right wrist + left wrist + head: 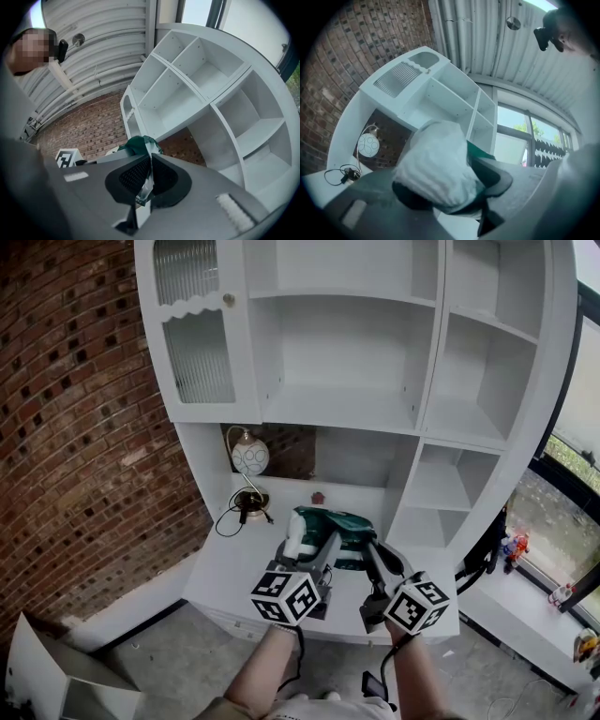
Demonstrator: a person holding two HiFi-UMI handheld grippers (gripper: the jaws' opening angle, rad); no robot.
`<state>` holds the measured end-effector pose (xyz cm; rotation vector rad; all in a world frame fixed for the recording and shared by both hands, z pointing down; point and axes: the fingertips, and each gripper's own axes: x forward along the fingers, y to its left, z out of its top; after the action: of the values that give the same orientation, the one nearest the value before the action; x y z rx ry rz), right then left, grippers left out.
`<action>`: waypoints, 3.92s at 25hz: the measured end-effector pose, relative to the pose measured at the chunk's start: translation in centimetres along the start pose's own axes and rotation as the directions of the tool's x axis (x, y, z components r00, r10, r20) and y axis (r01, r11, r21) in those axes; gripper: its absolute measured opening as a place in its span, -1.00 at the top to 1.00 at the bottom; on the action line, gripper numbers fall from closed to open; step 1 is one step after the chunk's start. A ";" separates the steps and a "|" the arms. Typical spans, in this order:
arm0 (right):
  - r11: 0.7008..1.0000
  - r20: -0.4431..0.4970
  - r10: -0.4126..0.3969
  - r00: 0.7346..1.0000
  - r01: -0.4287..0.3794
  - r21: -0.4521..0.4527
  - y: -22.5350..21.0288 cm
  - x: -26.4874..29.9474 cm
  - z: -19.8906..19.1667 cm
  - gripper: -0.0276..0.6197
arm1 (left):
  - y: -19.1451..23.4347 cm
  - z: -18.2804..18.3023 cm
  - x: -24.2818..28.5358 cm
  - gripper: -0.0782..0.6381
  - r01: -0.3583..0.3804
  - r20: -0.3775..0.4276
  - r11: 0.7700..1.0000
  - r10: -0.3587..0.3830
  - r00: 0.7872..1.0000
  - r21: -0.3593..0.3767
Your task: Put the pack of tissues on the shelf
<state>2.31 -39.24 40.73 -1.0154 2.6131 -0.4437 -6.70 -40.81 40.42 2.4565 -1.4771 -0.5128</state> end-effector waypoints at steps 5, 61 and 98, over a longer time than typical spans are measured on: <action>1.000 0.032 0.023 0.999 -0.022 -0.010 0.6 0.1 0.6 0.90 | 0.0 -0.1 -0.3 -0.26 0.020 -0.020 0.998 -0.019 1.000 0.062; 0.994 0.013 -0.005 1.000 0.007 -0.105 -4.9 -3.5 2.3 0.90 | -0.5 -2.8 -0.4 0.57 -0.100 -0.055 0.924 0.129 0.990 0.368; 0.864 0.144 -0.055 0.988 0.119 -0.490 -3.1 14.8 18.9 0.89 | 5.0 17.1 13.4 0.60 0.101 0.039 0.862 -0.138 0.990 0.497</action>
<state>1.01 -54.95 22.31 -1.2689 2.6270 0.2960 -11.98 -55.24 24.26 2.9645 -1.6604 -0.2676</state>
